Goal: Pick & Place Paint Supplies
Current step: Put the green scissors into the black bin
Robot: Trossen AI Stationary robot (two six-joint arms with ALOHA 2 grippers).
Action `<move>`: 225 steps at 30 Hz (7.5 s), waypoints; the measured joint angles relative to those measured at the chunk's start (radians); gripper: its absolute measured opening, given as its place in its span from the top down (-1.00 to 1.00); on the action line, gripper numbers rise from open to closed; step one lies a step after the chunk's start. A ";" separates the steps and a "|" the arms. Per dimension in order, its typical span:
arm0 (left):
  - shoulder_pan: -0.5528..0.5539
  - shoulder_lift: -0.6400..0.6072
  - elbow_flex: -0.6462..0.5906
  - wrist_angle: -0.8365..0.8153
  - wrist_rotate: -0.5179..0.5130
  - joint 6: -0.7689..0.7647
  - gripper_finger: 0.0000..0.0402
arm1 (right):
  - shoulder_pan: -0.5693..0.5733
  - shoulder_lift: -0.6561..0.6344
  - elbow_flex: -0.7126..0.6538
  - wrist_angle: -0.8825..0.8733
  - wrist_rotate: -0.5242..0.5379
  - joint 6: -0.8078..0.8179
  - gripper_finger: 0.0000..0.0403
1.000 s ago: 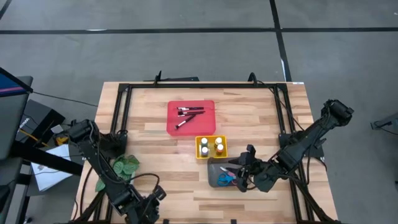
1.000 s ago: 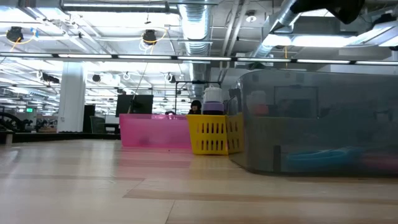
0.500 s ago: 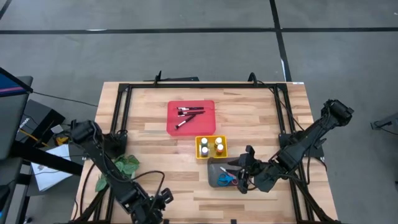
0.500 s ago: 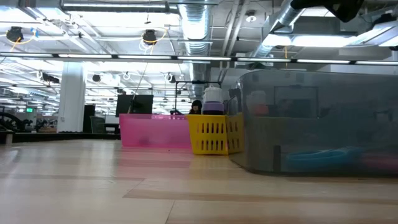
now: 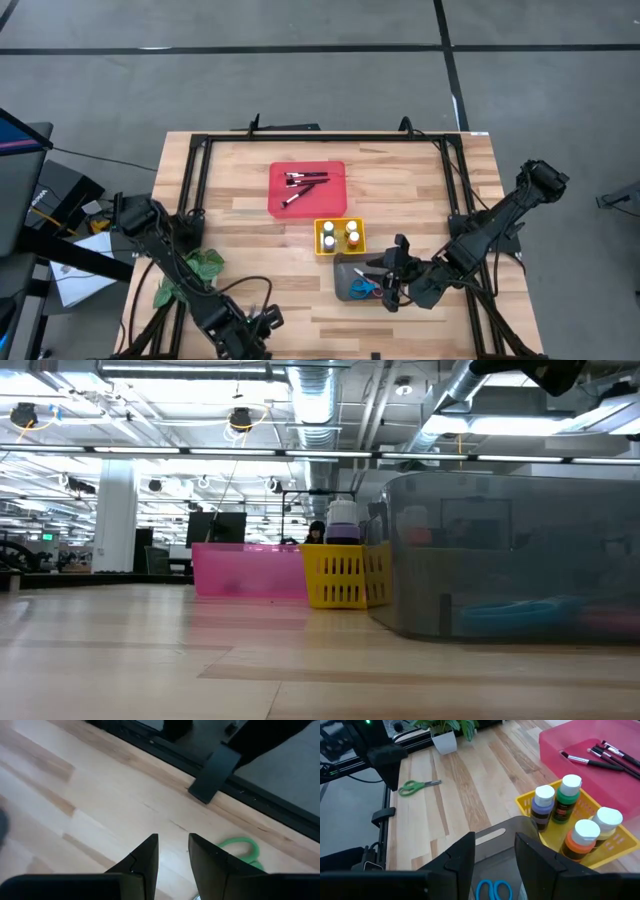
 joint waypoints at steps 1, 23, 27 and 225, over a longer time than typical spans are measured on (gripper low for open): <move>0.000 0.009 0.000 0.001 0.009 -0.001 0.49 | 0.000 0.000 0.000 0.000 0.000 0.000 0.33; -0.020 0.137 -0.001 -0.087 0.058 -0.026 0.49 | 0.000 0.000 0.000 0.000 0.000 0.000 0.33; -0.020 0.137 -0.001 -0.087 0.058 -0.026 0.49 | 0.000 0.000 0.000 0.000 0.000 0.000 0.33; 0.208 -0.140 -0.386 0.389 -0.172 -1.087 1.00 | 0.007 0.000 0.000 0.000 -0.006 0.000 0.33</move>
